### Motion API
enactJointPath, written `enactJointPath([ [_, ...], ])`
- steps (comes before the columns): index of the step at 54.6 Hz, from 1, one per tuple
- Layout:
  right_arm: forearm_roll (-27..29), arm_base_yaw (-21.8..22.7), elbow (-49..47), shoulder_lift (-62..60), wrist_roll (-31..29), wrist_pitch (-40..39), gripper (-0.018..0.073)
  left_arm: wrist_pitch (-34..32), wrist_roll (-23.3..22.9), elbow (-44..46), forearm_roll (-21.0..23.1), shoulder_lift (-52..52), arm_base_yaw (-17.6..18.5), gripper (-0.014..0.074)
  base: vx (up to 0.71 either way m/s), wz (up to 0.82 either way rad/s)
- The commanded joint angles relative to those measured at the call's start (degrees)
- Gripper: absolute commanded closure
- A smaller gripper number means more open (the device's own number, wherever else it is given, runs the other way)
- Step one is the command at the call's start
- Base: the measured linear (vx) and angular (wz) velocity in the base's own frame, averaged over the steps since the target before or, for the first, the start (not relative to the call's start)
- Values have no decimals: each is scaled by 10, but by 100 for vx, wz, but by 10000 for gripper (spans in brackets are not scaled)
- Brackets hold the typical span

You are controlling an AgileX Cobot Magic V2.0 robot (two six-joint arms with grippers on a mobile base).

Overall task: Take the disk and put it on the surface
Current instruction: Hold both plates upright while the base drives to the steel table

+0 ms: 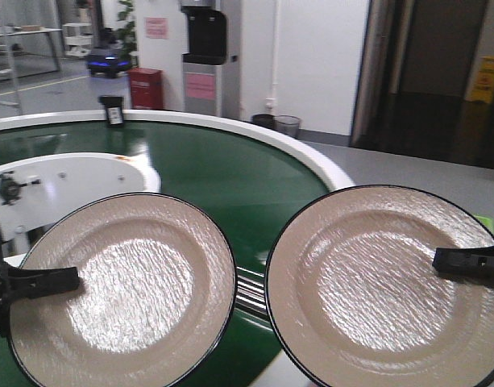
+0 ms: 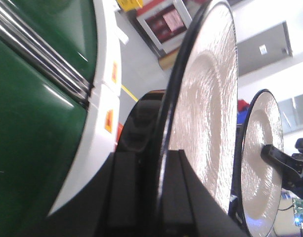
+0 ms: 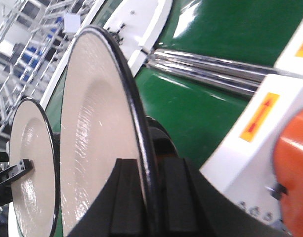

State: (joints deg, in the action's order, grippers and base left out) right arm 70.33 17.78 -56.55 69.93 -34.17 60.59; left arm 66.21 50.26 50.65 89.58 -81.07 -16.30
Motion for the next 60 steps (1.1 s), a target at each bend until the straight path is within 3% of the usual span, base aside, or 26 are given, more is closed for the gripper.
enactJointPath([
  [1,75,4,-17,-17,0,2,568,53,-9,16,82,22,1,598,-12,-46],
  [60,75,4,-17,-17,0,2,568,53,-9,16,82,22,1,598,-9,-47],
])
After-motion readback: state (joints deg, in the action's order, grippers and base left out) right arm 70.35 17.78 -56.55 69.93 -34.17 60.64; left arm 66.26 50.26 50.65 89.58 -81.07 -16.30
